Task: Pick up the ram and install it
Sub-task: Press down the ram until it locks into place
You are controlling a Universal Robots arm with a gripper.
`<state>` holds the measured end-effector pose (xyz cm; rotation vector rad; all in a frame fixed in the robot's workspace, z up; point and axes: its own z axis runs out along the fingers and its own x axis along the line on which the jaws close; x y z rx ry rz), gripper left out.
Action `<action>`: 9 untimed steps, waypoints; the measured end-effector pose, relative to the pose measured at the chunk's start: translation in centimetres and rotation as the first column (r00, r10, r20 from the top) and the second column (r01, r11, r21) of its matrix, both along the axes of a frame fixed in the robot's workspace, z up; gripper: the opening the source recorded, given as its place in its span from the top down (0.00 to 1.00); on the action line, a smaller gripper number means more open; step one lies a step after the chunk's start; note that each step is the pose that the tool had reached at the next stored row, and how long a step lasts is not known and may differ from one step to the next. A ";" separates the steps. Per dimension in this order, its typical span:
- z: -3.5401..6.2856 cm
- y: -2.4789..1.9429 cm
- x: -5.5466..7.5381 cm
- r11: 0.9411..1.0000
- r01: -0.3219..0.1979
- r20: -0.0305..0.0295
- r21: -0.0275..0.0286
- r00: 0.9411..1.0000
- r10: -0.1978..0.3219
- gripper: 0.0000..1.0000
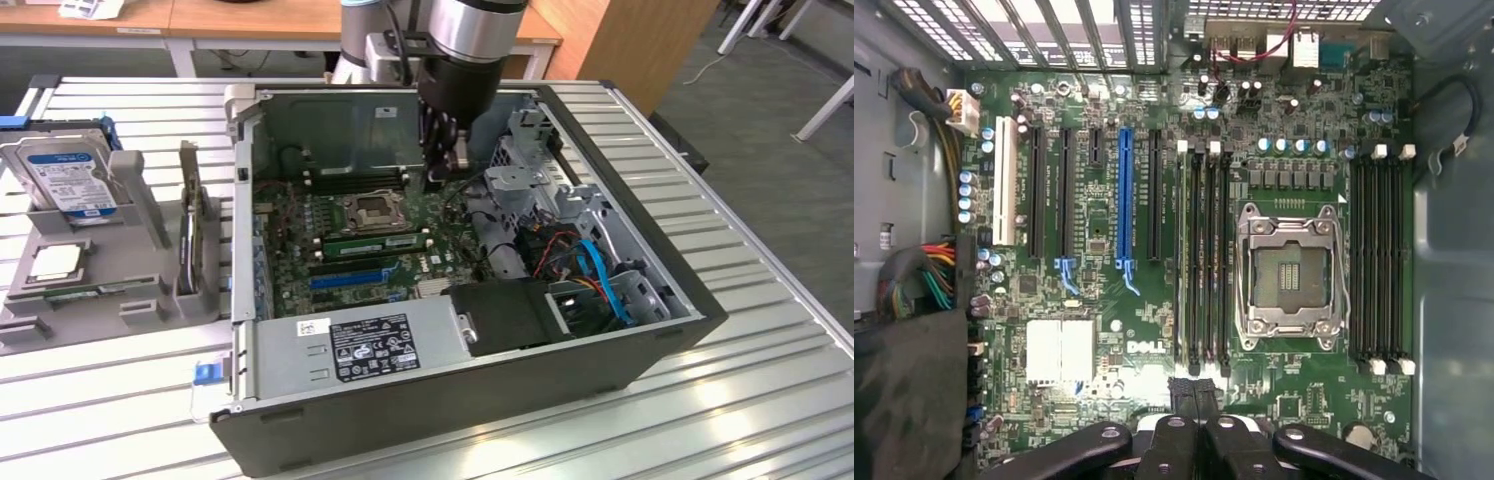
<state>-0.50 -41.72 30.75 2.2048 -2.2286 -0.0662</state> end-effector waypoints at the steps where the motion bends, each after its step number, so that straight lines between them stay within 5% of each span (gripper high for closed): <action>1: -0.16 0.00 0.0 1.000 0.000 0.000 0.000 1.000 0.000 0.90; 9: -1.44 0.00 0.0 1.000 0.000 0.000 0.000 1.000 0.000 0.90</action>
